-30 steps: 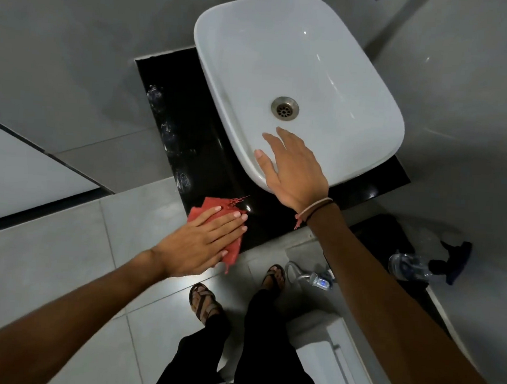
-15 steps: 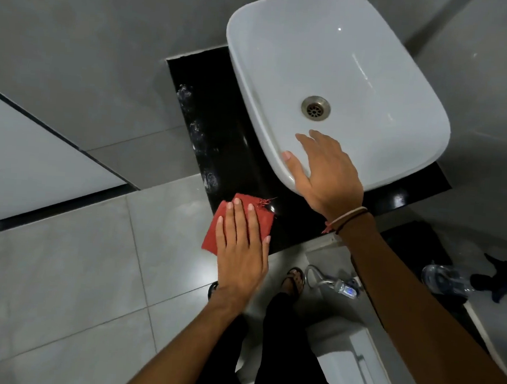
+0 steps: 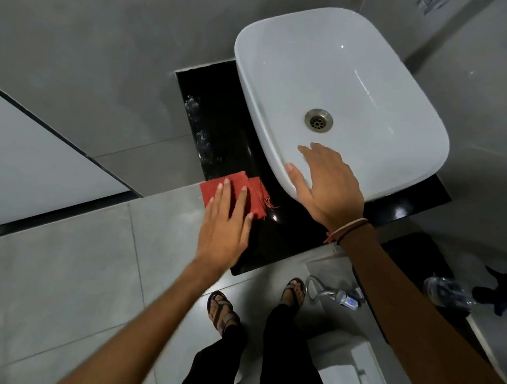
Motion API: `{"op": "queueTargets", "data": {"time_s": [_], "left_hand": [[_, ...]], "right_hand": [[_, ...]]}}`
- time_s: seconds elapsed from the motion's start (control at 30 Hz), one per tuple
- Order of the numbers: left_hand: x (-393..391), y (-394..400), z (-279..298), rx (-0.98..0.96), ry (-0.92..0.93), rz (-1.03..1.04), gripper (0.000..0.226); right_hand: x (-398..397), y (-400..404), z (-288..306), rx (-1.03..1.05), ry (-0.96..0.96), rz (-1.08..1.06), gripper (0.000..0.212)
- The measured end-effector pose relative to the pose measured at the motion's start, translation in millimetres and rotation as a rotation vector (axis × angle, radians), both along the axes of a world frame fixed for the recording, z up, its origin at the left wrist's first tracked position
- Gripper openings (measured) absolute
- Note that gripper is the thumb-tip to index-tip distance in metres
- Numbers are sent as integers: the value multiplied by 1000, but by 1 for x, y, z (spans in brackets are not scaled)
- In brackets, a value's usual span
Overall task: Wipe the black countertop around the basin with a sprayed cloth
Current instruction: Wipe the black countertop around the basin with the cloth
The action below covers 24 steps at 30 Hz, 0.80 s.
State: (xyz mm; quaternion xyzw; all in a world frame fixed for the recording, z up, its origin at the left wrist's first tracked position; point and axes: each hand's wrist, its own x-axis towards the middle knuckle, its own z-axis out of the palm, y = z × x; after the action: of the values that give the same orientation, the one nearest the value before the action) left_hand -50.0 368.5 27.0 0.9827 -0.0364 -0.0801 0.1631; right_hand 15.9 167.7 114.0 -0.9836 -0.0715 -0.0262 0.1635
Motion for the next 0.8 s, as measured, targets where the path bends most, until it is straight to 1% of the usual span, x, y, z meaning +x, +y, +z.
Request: {"op": "queueTargets", "data": {"time_s": [0.03,0.13,0.23,0.33,0.47,0.57,0.63,0.73,0.8], "left_hand": [[-4,-13,-2,-12,10,57,63],[-4,-37,-11,34,21,131,67],[19,-34,-19,64,-1,167,68],[68,-10,-25,64,-32,186,67],[156,39,-29,66,-50,159,65],[225,69,-27,68,-56,154,63],[259,84,-25,77,-60,128,62],[302,98,-24,79,-49,60,62],[316,98,-26,83,-65,60,61]], "right_hand": [[-1,0,-2,-3,-36,2,59],[-1,2,-7,-15,-129,37,54],[0,3,-11,-95,-145,51,54],[-2,4,-15,-185,-166,59,56],[6,5,-15,-179,-67,40,67],[9,6,-17,-192,-86,2,68],[2,4,-17,-190,-103,2,66],[4,3,-15,-195,-45,-3,69],[6,3,-14,-201,-3,-7,72]]}}
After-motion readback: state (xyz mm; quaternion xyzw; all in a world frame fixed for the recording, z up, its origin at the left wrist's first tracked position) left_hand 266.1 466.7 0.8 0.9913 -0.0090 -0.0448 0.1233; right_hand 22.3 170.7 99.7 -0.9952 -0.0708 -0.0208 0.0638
